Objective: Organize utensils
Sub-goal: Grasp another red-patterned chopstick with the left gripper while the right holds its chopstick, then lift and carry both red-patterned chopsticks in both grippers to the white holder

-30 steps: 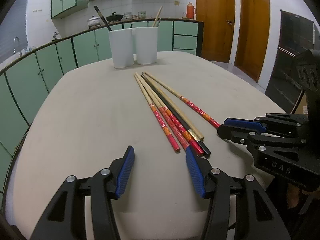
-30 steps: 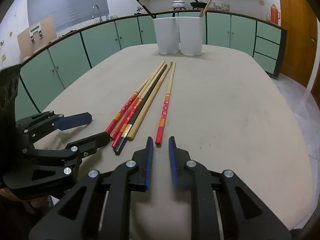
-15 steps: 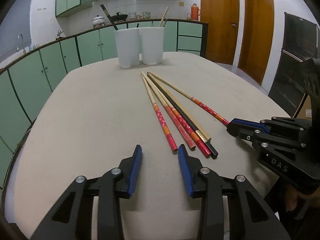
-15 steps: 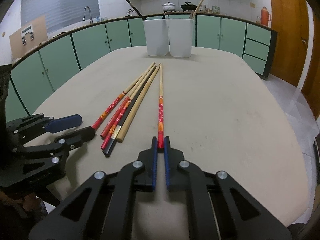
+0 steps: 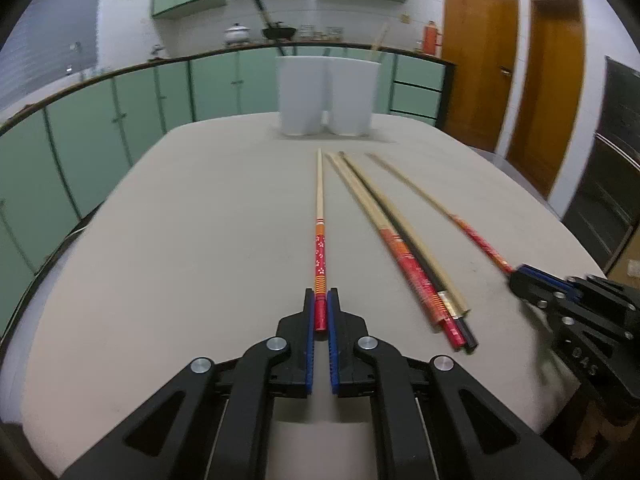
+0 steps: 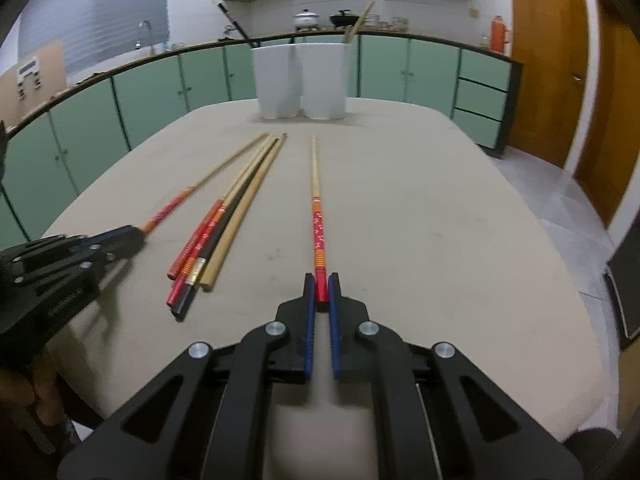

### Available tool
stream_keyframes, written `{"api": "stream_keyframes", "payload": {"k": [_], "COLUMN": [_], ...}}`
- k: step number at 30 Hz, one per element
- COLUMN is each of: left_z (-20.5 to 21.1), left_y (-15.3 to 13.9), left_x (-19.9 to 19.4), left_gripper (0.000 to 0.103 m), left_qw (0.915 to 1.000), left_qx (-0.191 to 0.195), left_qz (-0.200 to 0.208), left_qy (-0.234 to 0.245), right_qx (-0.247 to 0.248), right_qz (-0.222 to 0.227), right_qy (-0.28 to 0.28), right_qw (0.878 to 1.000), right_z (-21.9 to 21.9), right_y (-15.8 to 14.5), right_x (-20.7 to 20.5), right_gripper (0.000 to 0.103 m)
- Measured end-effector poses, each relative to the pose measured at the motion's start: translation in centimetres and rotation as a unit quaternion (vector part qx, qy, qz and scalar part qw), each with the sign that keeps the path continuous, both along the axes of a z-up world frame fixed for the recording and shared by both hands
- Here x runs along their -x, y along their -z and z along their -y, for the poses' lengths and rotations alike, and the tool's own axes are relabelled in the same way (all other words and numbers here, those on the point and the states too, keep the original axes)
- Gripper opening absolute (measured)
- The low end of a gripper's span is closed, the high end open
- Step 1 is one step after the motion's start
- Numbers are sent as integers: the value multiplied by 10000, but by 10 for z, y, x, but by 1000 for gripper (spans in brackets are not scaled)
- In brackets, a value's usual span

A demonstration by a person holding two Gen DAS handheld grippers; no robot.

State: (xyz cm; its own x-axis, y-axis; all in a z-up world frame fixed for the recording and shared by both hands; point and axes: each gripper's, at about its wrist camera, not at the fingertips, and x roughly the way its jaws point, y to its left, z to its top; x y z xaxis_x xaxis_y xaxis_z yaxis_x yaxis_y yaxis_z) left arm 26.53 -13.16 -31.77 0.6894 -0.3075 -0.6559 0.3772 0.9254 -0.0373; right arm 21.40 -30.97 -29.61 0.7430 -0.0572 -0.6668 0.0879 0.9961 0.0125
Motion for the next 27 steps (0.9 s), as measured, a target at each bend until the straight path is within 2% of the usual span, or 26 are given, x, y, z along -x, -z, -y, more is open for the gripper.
{"api": "stream_keyframes", "payload": {"k": [2,5,6,11,14,17,23,27], "left_z": [-4,-6,-6,-5,-6,-7,-15,-27], "left_y": [-1,-1,-1,2,2,1,-15,-35], "left_x": [3,7,8,3,0,-2,2,13], "left_gripper": [6,6,6,8,8,6,6,6], "left_qw": [9999,9999,9999,9999,9999,10000,9994,9984], "left_qx": [-11,-93,-143,-132,-62,1,54,137], "left_qz": [-16,-52,-20,66,98,14,-347,-522], "left_qy": [-101,-52,-30,47,81,84,-70,-155], "right_qx": [-46,-193,-199,-204,-162,-187,-342,-494], "right_qz": [-6,-1,9,51,48,6,63,187], "right_qy": [89,-66,-111,-155,-176,-150,-111,-59], "right_qw": [9999,9998,9997,9997,9997,9997,9993,9986], "right_z": [0,-2,-4,-4,-5,-3,1,5], "right_y": [0,0,0,1,2,0,-20,-47], "right_x": [4,8,9,8,7,8,17,31], "right_gripper": [5,11,16,17,15,6,5,5]}}
